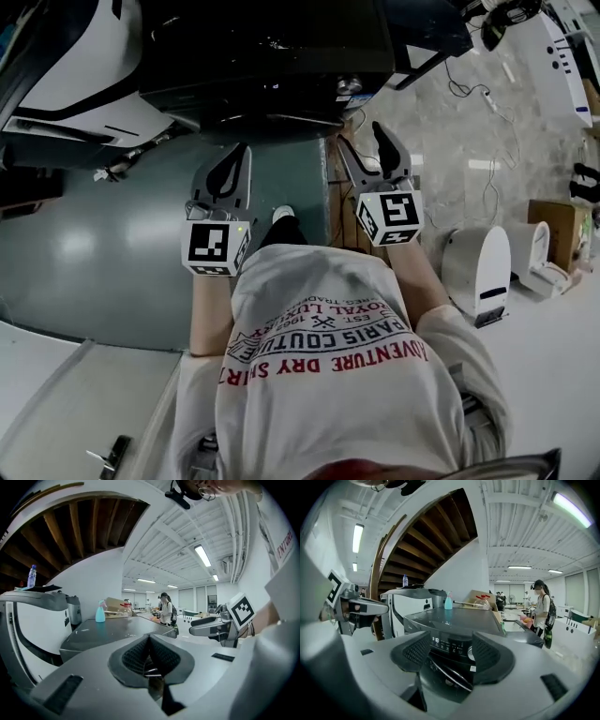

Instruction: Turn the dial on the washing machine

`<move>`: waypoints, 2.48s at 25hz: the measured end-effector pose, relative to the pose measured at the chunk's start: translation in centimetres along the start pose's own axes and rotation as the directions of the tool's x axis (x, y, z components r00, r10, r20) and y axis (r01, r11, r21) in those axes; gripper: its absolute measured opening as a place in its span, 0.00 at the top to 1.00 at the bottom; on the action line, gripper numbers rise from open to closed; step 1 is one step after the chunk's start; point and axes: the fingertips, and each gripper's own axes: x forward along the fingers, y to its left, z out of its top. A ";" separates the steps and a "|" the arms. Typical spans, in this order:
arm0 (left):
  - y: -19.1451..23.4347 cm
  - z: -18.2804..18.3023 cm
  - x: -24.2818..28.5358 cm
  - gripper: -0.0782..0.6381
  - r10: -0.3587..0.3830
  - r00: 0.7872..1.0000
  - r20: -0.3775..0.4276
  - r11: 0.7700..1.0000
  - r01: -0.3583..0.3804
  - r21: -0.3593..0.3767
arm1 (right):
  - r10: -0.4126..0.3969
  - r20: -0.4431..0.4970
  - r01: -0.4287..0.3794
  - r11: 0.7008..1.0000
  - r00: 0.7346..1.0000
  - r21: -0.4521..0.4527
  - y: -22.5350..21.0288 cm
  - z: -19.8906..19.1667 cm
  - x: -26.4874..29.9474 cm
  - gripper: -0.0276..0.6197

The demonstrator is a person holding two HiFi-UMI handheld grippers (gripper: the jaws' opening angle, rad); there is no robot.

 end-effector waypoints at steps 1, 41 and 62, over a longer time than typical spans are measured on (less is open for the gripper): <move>1.3 0.4 0.6 0.87 -0.018 1.000 -0.006 1.000 0.018 -0.008 | -0.022 -0.014 0.022 1.000 1.000 -0.003 0.2 0.5 0.7 0.54; 5.8 -9.9 10.3 0.87 -0.101 0.967 -0.232 0.990 0.075 -0.117 | -0.282 -0.240 0.218 0.940 0.929 -0.260 -8.7 -9.9 15.1 0.53; 4.1 -9.2 10.3 0.87 -0.095 0.967 -0.235 0.992 0.072 -0.103 | -0.216 -0.220 0.196 0.975 0.951 -0.109 -9.6 -9.8 15.0 0.47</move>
